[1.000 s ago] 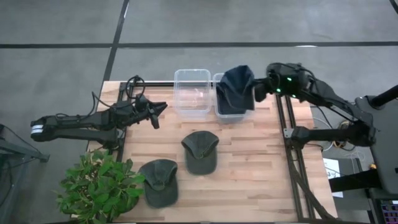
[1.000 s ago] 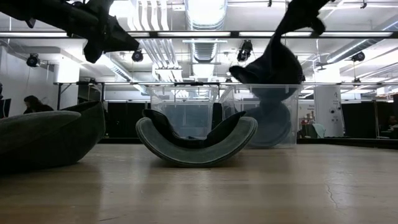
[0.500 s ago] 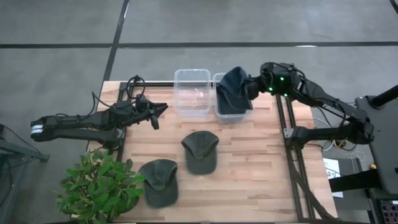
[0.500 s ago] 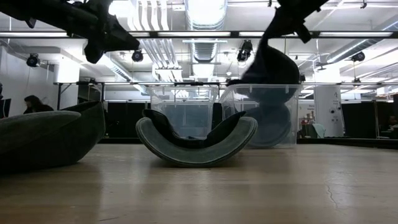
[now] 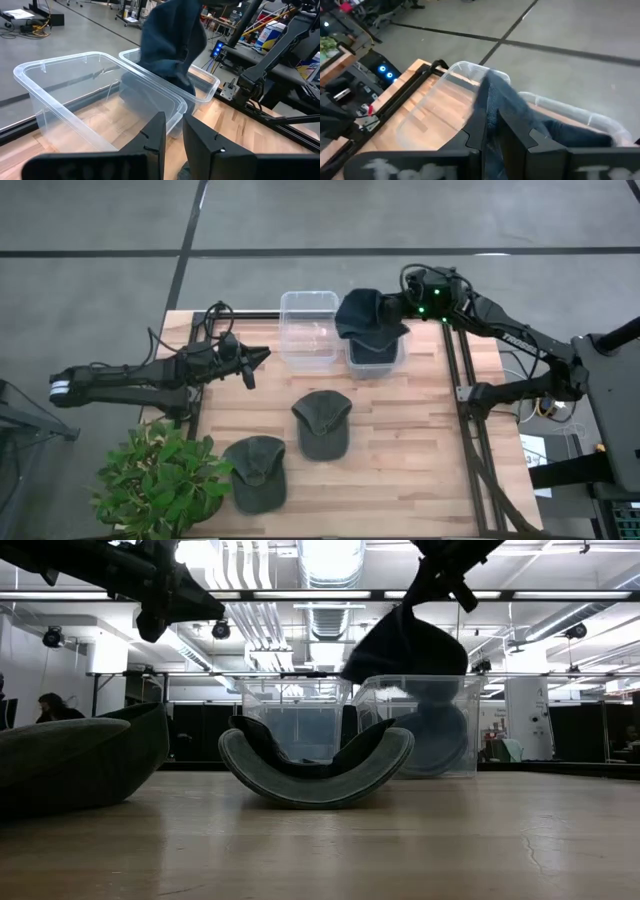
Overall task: Pick & Place hat
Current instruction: Put the blue cap into the right transparent bin
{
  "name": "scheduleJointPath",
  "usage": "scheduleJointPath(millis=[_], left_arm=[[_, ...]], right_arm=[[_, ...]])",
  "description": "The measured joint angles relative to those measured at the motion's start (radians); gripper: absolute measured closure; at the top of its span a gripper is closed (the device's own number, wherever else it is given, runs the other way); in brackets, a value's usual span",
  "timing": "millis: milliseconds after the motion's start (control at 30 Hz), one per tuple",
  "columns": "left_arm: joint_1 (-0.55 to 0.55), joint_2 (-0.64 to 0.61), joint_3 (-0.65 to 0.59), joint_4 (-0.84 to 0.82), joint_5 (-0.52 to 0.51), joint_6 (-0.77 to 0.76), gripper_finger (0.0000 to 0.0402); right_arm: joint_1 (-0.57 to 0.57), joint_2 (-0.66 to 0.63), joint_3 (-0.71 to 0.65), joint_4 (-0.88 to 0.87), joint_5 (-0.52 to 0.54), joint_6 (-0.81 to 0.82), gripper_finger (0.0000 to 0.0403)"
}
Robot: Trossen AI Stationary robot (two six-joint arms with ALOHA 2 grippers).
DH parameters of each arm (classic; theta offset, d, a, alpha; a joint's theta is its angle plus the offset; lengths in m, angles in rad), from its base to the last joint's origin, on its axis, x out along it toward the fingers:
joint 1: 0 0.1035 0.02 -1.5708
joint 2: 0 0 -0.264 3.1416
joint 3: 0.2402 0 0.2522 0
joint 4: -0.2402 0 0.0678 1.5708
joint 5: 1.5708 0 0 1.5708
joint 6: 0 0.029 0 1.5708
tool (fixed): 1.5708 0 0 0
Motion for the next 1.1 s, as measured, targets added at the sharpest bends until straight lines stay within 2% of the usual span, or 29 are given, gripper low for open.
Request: scheduleJointPath(millis=[500, 767, 900, 1100], left_arm=[[-0.001, 0.0, 0.0, 0.0, 0.0, 0.009, 0.0344], [-0.001, 0.0, 0.0, 0.0, 0.0, 0.03, 0.0344], [-0.001, 0.0, 0.0, 0.0, 0.0, 0.03, 0.0344], [0.0, 0.0, 0.0, -0.001, 0.0, 0.03, 0.0344]], right_arm=[[0.004, 0.042, 0.037, 0.04, 0.072, 0.228, 0.0365], [0.036, 0.076, 0.027, -0.048, 0.123, 0.328, 0.0365], [0.039, 0.097, 0.026, -0.056, 0.131, 0.318, 0.0365], [0.038, 0.118, 0.027, -0.198, 0.175, 0.314, 0.0365]])
